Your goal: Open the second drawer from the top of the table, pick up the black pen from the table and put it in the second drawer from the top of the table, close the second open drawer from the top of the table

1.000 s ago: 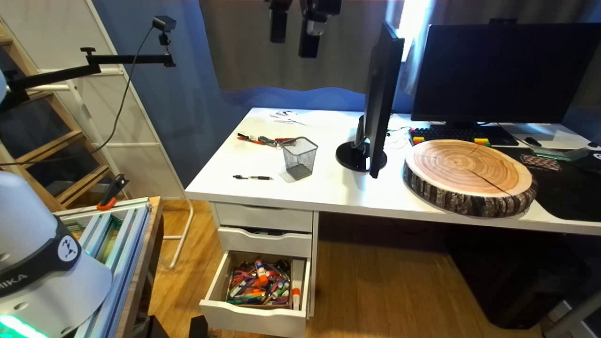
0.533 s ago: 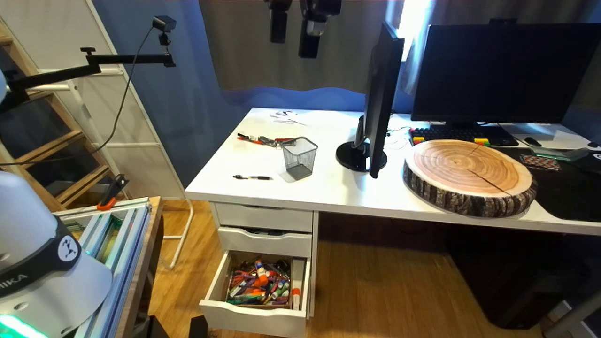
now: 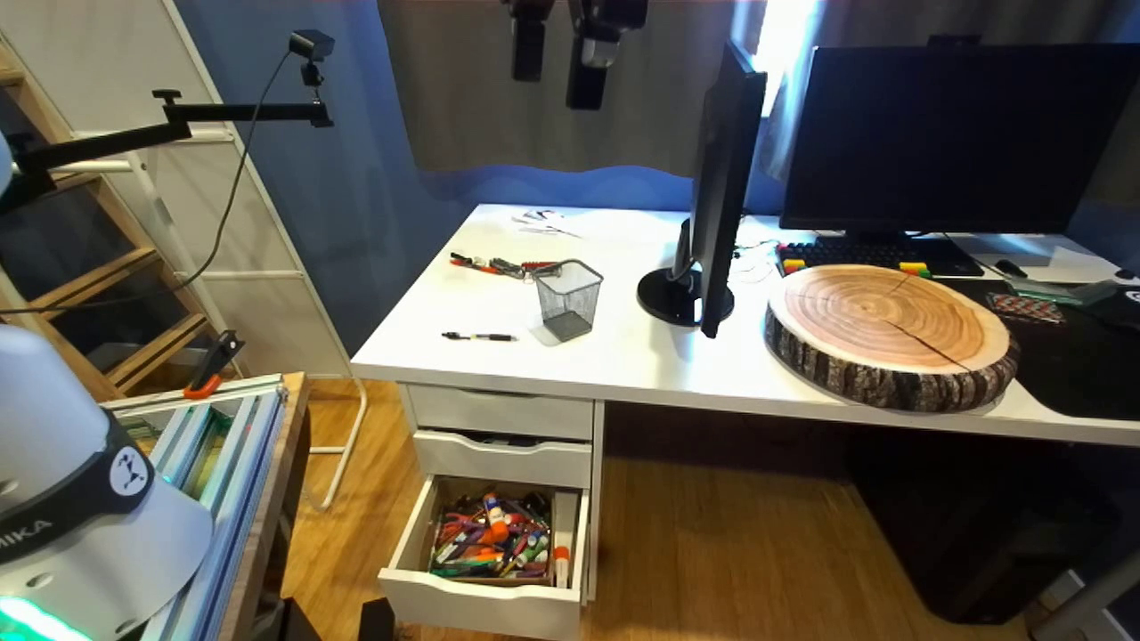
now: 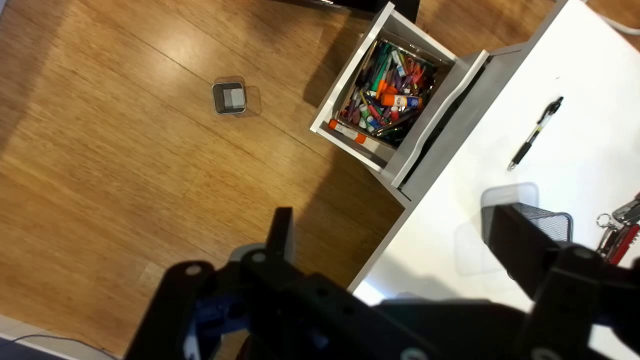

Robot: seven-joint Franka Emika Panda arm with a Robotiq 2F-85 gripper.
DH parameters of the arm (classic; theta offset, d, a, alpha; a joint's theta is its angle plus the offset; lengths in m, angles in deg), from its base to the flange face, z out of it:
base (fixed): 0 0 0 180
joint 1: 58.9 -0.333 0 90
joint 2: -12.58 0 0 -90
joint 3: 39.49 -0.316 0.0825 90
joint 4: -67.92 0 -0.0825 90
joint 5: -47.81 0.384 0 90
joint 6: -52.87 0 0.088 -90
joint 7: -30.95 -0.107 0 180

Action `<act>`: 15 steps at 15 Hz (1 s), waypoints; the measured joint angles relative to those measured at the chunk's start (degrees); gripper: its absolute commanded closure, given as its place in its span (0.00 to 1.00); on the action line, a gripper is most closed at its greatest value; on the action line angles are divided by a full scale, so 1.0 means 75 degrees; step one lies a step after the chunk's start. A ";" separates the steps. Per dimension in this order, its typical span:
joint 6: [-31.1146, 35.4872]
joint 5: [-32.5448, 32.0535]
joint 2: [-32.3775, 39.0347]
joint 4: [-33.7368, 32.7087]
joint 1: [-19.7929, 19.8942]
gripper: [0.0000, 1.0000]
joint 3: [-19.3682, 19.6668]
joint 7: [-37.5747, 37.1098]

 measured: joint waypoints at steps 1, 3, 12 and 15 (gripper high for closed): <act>0.0000 0.0000 0.0000 0.0000 0.0000 0.00 0.0000 0.0000; 0.0008 0.0012 0.0003 0.0002 -0.0002 0.00 0.0000 0.0012; 0.0734 0.0588 0.0466 0.0471 -0.0213 0.00 0.0041 0.0657; 0.0734 0.0595 0.0465 0.0470 -0.0213 0.00 0.0047 0.0664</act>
